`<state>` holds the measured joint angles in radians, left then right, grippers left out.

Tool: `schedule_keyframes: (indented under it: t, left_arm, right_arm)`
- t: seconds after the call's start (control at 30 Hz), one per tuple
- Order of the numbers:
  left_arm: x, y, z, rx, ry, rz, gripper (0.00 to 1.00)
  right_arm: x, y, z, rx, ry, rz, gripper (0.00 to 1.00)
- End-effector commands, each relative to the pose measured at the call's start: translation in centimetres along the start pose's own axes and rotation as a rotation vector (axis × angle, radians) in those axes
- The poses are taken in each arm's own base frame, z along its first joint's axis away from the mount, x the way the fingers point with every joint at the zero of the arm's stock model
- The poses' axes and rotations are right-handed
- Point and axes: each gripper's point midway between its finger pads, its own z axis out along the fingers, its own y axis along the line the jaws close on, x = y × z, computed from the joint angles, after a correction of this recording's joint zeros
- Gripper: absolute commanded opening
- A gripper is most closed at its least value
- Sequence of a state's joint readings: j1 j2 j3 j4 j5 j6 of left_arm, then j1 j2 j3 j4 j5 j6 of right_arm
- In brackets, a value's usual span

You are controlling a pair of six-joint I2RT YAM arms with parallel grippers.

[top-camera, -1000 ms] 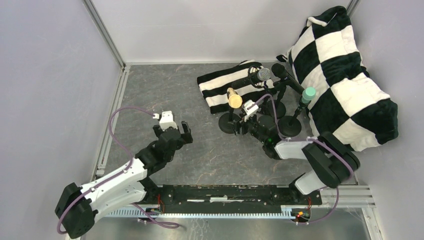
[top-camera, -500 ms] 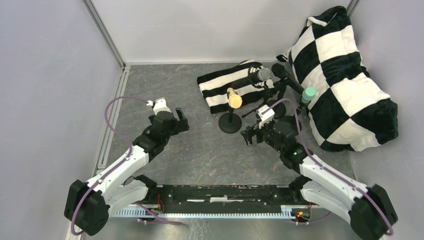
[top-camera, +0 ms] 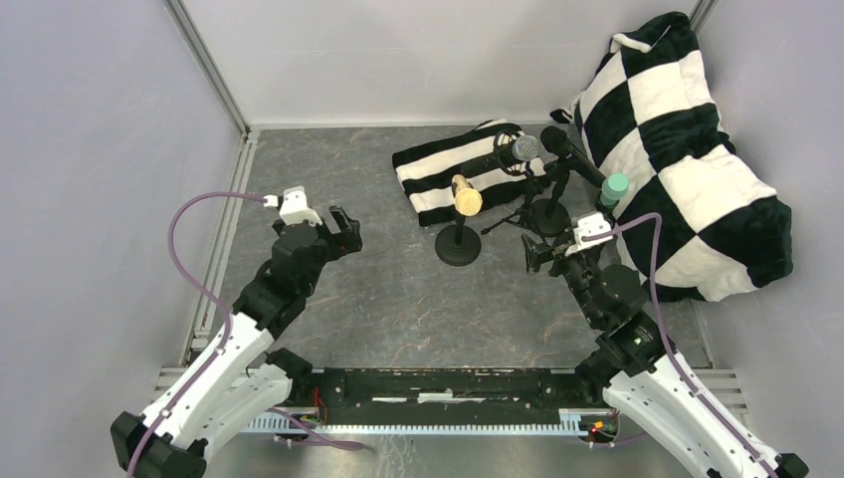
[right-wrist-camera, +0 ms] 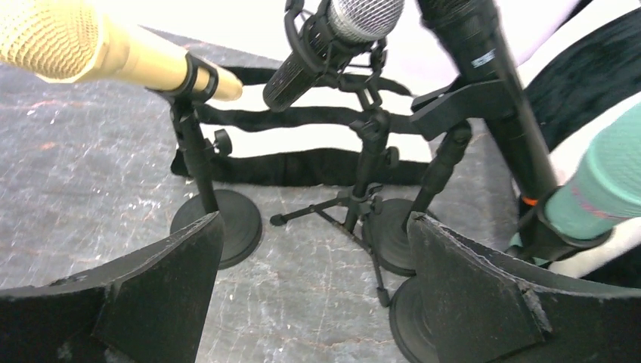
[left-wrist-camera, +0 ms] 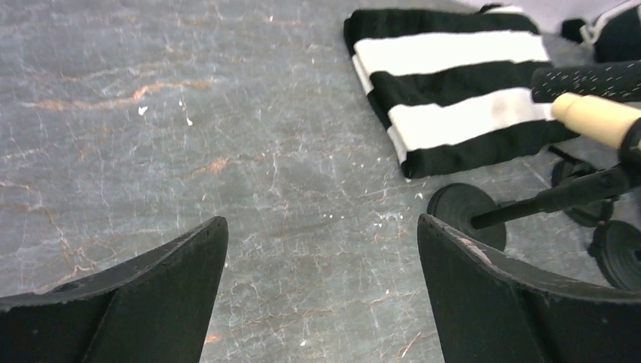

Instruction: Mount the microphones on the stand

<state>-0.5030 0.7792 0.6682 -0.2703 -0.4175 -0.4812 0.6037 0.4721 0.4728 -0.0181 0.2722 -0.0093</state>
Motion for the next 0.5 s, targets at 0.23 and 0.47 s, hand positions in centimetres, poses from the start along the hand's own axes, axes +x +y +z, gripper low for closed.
schedule_keyframes:
  t: [0.23,0.47]
  left_arm:
    - [-3.2,0.7,-1.6,0.005,-0.146,0.008,1.0]
    - [-3.7,0.9,-1.9,-0.002,-0.165,0.006,1.0]
  right_arm:
    - [-4.1,-2.0,-1.1,0.082,-0.161,-0.026,0.98]
    - [-3.9,-2.2,-1.3,0.091,-0.162,-0.024,0.98]
